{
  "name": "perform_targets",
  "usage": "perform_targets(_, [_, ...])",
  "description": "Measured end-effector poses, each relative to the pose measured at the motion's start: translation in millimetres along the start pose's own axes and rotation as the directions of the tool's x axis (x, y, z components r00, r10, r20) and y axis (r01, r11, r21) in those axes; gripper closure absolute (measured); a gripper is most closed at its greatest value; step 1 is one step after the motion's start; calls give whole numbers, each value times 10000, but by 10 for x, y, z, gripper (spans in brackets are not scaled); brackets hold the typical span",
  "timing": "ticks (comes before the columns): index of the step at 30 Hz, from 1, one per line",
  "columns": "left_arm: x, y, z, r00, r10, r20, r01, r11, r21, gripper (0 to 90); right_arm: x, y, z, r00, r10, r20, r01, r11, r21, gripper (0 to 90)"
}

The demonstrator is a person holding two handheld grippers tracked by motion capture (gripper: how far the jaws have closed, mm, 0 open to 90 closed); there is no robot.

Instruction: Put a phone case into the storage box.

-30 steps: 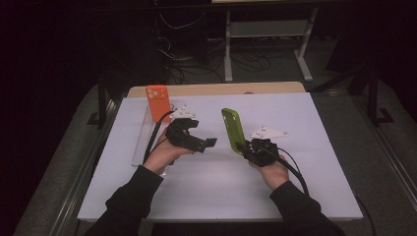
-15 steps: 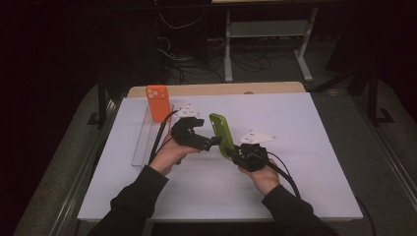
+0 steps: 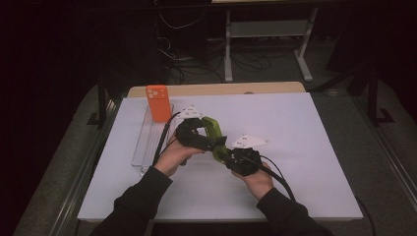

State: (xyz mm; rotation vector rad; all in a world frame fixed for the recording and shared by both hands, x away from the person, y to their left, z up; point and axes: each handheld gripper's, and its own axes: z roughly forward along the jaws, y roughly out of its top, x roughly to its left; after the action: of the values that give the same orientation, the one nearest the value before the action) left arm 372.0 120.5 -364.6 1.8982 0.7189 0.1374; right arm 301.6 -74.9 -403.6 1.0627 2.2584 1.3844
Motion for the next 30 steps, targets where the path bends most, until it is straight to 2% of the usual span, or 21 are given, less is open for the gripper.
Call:
perform_targets(6, [-6, -9, 2, 10000, -85, -37, 84, 9999, -150, 5, 7, -17, 26, 9999, -83, 64, 83, 9999, 111, 755])
perform_targets(9, [-14, -10, -2, 9998, -218, -44, 216, 9993, -295, 29, 5, -26, 36, 9999, -119, 103, 117, 9997, 213, 755])
perform_targets(10, [-13, -9, -16, 9999, -147, -86, 144, 9995, -268, 48, 5, -28, 38, 9999, -125, 106, 122, 9997, 213, 755])
perform_targets(12, [-21, -12, -13, 9995, -303, -91, 299, 9985, -465, 74, 4, -32, 43, 9995, -265, 158, 261, 9993, 256, 755])
perform_targets(14, [-16, -15, -26, 9996, -277, -103, 271, 9985, -482, 103, 13, -37, 50, 9996, -216, 156, 212, 9994, 274, 755])
perform_targets(24, [-35, -8, -27, 9997, -259, -32, 257, 9979, -595, 129, 12, -37, 53, 9986, -431, 312, 419, 9984, 384, 741])
perform_targets(25, [-38, -1, -28, 9998, -211, -21, 210, 9982, -567, 132, 4, -33, 50, 9985, -467, 287, 455, 9982, 391, 698])
perform_targets(26, [-40, 6, -35, 9999, 7, -124, -14, 9986, -535, 133, -2, -32, 49, 9986, -470, 246, 460, 9981, 412, 654])
perform_targets(28, [-42, 16, -49, 9997, 14, -257, -28, 9985, -541, 134, -24, -32, 45, 9987, -494, 150, 488, 9979, 428, 553])
perform_targets(29, [-40, 16, -50, 9996, -78, -260, 62, 9980, -622, 135, -40, -33, 31, 9994, -348, 46, 345, 9981, 504, 503])
perform_targets(30, [-21, 22, -60, 9995, 56, -305, -74, 9982, -590, 136, -61, -32, 25, 9992, -405, 42, 403, 9983, 432, 468])
